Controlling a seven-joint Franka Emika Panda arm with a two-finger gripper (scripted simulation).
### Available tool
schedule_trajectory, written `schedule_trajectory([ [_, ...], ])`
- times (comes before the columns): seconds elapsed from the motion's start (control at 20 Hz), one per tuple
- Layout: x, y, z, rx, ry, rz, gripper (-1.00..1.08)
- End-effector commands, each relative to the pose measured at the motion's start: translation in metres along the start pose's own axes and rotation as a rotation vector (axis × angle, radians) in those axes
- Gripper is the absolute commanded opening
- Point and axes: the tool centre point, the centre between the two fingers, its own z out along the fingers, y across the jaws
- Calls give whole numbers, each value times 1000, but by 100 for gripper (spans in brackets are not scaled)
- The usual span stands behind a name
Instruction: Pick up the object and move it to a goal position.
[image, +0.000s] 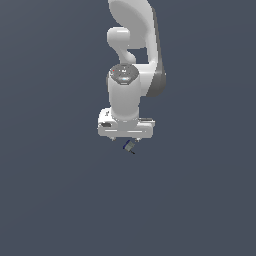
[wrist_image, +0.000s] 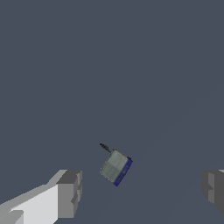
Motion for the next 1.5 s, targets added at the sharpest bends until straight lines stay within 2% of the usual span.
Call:
schedule_trajectory([
  [0.0,0,0,0,0,0,0,100],
  [0.45,15,31,-15,-17,47,19,100],
  [0.8,14,29,-12,-17,44,2,100],
  [1.1,10,26,-3,-20,39,-71,100],
  [1.45,2,18,17,-23,28,-229,100],
])
